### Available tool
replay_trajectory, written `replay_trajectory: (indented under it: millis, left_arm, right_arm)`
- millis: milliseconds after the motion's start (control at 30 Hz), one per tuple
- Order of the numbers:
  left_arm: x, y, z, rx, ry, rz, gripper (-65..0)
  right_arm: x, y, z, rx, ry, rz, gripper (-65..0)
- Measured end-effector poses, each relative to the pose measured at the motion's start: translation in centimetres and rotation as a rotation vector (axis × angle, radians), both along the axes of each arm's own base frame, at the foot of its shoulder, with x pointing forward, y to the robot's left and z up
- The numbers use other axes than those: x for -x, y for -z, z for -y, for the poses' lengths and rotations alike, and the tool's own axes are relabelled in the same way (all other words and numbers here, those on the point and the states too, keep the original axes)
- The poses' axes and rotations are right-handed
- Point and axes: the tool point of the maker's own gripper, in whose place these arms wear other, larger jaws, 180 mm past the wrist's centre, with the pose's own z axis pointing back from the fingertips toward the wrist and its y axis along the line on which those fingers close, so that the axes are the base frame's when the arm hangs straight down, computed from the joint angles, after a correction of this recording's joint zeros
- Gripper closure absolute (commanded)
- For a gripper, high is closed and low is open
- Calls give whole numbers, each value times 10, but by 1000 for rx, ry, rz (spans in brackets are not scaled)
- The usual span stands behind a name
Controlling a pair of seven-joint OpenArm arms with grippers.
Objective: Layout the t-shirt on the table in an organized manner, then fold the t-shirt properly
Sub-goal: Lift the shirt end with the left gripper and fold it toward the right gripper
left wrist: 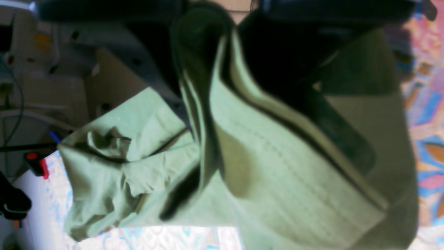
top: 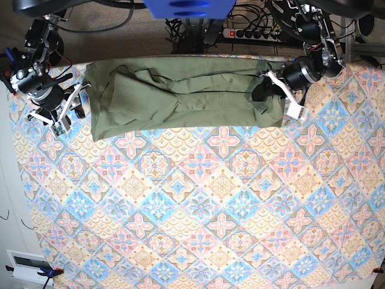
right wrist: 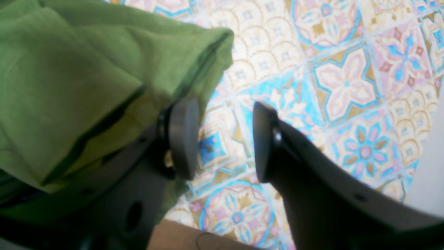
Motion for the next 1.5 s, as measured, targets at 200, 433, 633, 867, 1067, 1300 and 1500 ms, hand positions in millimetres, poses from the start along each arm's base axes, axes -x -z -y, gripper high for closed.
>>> replay_trajectory:
  millis: [200,433,633,867,1067,1300,1500]
  left_arm:
    - [-7,5,34,54,47,-4,0]
    - [-11,16,33,67,40,-38,-231]
    - [-13,-19,42,115,61,59,-395]
    - [-15,-53,41,221,85,140,-388]
    - [-14,-53,28,183,99,138,-388]
    - [-12,-43,-7,55,105,113,-388]
    - [-18,-39,-50,-45,4,110,-387]
  right_arm:
    - [0,0,0,1,0,-1,-245]
    - [1,1,0,0,1,-1,-245]
    - [1,0,0,2,0,-2,-245]
    - [1,0,1,3,1,-2,-245]
    - [1,1,0,0,0,-2,-245]
    - [0,0,0,1,-1,-1,-245]
    - [3,11,-17,-5,-55,-42,-251]
